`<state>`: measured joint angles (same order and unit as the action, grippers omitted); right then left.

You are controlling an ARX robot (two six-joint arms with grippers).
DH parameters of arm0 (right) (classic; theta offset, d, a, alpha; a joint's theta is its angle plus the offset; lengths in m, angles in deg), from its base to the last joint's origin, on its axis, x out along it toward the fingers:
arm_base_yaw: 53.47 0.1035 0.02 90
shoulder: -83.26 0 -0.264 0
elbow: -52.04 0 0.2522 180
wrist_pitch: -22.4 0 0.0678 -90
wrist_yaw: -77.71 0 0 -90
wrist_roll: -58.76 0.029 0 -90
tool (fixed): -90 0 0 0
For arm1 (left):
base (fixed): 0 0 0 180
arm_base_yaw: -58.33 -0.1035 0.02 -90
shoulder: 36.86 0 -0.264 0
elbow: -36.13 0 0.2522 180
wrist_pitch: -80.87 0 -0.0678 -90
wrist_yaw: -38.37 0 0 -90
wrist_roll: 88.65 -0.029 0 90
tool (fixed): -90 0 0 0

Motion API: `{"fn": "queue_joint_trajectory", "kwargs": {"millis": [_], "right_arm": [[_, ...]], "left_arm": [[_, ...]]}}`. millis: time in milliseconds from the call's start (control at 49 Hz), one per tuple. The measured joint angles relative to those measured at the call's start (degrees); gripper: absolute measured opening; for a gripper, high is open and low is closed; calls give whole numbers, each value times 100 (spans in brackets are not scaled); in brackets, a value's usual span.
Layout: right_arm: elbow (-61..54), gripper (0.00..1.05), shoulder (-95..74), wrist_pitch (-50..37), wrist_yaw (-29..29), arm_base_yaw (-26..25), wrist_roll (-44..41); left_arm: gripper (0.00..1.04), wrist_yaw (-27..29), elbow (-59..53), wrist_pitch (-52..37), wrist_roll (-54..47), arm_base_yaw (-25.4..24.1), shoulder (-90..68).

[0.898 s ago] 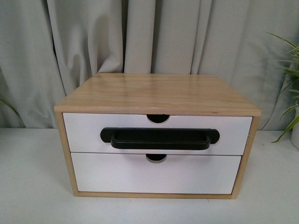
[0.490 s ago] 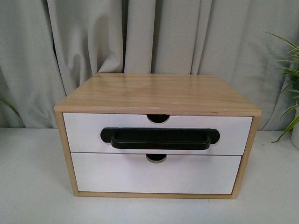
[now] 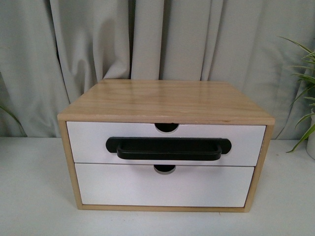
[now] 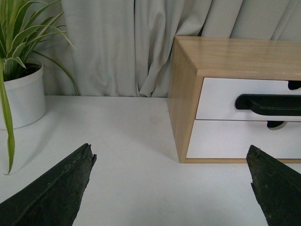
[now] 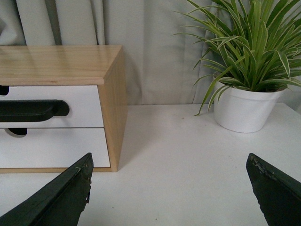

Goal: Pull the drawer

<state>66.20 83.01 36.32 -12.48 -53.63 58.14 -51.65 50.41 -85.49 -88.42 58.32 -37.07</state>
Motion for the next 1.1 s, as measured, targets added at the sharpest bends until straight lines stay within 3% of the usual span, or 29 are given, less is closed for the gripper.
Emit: {"fn": "queue_joint_trajectory", "kwargs": {"millis": [204, 286, 327, 531, 633, 857, 1102], "right_arm": [[0, 96, -2, 4, -33, -4, 7], [76, 96, -452, 48, -1447, -450, -13], [129, 96, -715, -20, -1766, -498, -111], [710, 96, -2142, -459, -2376, -439, -1067], [1226, 96, -3145, -345, -2608, -258, -1980], [2232, 96, -4391, 227, -2627, 177, -3416], [2946, 96, -5169, 595, -2538, 608, -4522]], "left_arm": [[98, 0, 0, 0, 0, 0, 2], [98, -772, -2, -448, -404, -79, -238], [98, -975, 2, -691, -629, 37, -496], [98, -1565, 225, -1882, -1655, 415, -2090], [98, -2074, 782, -2264, -2597, 557, -3388], [98, -2868, 1954, -1416, -4413, 702, -5313], [98, -3158, 3086, -164, -5707, 802, -6321]]}}
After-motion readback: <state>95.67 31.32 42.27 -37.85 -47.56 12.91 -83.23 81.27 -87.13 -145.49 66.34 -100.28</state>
